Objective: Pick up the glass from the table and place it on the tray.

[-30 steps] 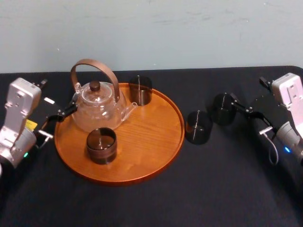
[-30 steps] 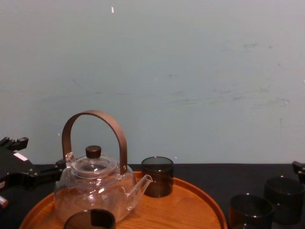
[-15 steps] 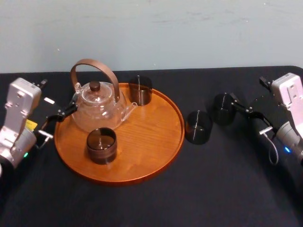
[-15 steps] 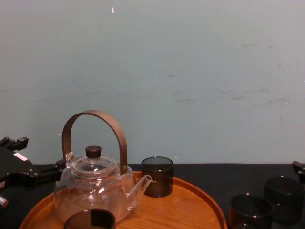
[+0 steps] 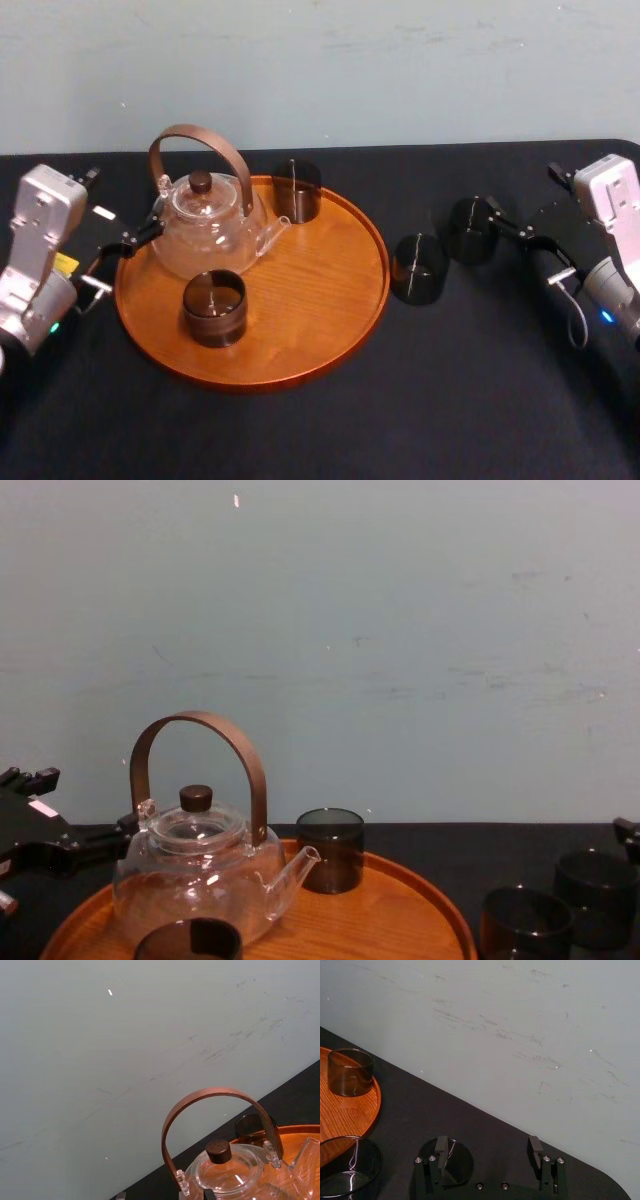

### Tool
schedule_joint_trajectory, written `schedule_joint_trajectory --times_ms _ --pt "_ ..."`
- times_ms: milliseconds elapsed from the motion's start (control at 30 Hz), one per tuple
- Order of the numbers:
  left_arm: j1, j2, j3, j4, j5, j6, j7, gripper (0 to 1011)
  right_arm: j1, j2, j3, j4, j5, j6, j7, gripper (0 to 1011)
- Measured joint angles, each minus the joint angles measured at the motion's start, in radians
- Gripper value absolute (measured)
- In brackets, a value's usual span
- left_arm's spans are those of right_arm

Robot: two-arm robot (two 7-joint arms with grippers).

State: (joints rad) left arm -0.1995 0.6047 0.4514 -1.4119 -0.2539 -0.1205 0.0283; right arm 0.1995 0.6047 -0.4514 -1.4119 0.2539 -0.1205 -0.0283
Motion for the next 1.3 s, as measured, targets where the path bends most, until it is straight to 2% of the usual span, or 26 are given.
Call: schedule_joint_trajectory --times_ms 900,1067,1300 --pt "0.0 0.0 0.0 0.0 0.0 0.0 0.0 1001 0.0 0.0 0.0 0.0 0.0 0.0 0.0 1010" --pt "0.0 0.0 0.0 0.0 0.0 0.0 0.0 1001 -0.006 -0.002 0.023 -0.007 0.017 0.002 0.03 1010" --pt "0.0 0.0 0.0 0.0 0.0 0.0 0.0 1001 -0.029 0.008 0.059 -0.051 0.048 0.02 0.084 1010"
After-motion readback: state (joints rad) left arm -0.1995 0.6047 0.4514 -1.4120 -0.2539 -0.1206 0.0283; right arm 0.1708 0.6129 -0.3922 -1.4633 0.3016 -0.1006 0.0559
